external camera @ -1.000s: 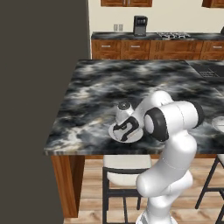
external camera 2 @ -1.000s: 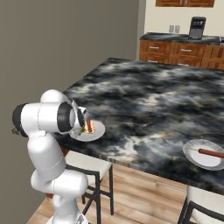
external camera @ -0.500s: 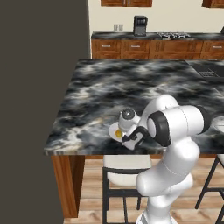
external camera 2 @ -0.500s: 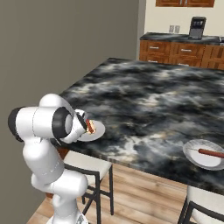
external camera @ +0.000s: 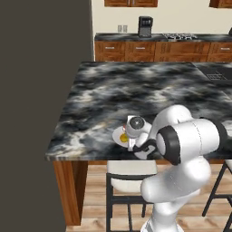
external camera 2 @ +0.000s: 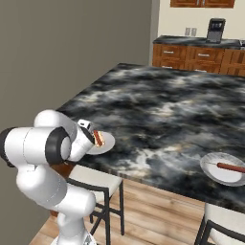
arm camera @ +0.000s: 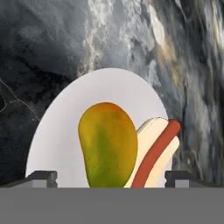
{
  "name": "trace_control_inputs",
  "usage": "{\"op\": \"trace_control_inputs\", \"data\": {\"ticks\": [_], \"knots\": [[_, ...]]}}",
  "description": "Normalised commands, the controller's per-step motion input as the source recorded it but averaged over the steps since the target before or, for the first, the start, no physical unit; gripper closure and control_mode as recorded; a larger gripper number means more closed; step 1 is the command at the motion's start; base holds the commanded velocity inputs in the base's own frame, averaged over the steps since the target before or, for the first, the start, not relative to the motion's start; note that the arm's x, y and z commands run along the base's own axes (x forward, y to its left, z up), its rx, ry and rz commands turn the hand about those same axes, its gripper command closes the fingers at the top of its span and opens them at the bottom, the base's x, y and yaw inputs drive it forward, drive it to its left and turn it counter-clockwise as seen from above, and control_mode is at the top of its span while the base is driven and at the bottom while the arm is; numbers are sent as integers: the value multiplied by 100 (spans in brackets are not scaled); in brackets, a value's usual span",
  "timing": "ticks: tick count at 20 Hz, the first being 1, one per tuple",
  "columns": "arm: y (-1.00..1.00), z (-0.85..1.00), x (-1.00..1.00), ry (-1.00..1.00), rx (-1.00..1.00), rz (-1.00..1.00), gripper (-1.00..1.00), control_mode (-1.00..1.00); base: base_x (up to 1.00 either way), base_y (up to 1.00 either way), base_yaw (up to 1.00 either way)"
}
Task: Pick up the orange and mango from the fridge and place one fruit on each plate on the dining counter.
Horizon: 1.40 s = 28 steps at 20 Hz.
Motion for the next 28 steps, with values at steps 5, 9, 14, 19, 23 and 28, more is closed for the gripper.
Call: {"op": "trace_control_inputs", "data": {"ticks": [5,9,14,19,23,28], "knots": [[-17,95,3,13,8,0,-100,-100,0,0,0],[-4,79,5,2,1,0,-100,-100,0,0,0],[0,98,5,-3,0,-1,-100,-100,0,0,0],[0,100,0,3,0,-10,-100,-100,0,0,0],[0,86,2,11,2,-37,-100,-100,0,0,0],[-9,40,-20,13,19,-44,-100,-100,0,0,0]]}}
